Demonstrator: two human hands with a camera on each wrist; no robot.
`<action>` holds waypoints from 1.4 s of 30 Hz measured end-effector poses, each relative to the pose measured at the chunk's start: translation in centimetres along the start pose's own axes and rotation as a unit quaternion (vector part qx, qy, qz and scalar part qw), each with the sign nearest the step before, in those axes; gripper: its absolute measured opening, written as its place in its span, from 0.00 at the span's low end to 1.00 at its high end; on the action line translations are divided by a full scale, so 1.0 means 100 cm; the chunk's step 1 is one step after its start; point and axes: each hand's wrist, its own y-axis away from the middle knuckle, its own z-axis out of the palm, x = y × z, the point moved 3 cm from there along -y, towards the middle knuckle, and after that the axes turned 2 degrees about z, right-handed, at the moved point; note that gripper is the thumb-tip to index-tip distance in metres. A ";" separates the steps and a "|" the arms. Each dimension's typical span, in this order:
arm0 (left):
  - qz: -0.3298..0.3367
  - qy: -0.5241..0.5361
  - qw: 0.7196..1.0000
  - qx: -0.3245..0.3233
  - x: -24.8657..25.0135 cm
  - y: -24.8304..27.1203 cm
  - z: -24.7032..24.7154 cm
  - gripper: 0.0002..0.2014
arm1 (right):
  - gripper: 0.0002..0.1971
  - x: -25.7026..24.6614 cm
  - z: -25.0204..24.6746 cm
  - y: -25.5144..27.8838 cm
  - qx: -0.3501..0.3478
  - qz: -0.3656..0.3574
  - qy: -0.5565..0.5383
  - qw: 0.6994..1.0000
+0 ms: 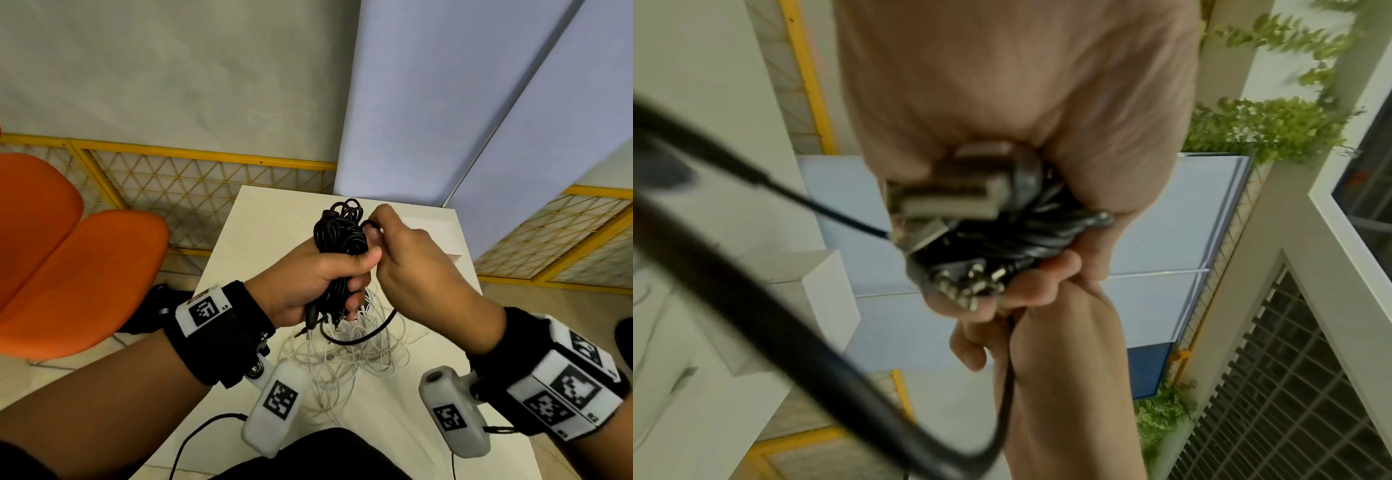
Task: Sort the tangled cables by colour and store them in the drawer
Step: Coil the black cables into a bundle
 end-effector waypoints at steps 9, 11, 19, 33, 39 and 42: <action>0.075 -0.052 0.993 0.071 0.013 0.001 0.003 0.14 | 0.14 -0.007 0.009 0.008 -0.011 -0.034 -0.066 0.997; 0.084 -0.045 0.993 0.075 0.017 0.000 0.002 0.15 | 0.13 -0.009 0.010 0.011 0.004 -0.046 -0.093 0.995; -0.020 -0.007 0.998 0.058 0.016 0.000 -0.005 0.16 | 0.07 -0.006 0.004 0.011 0.060 -0.041 -0.127 0.989; 0.007 0.043 0.998 0.033 0.013 -0.001 -0.001 0.14 | 0.11 -0.001 0.005 -0.004 -0.083 0.062 -0.504 0.857; -0.016 0.026 1.000 0.000 0.014 0.001 -0.002 0.04 | 0.10 0.006 0.006 -0.008 -0.114 0.063 -0.574 0.808; -0.035 0.021 0.999 -0.015 0.013 0.001 -0.002 0.11 | 0.13 0.007 0.005 -0.008 -0.116 0.067 -0.577 0.806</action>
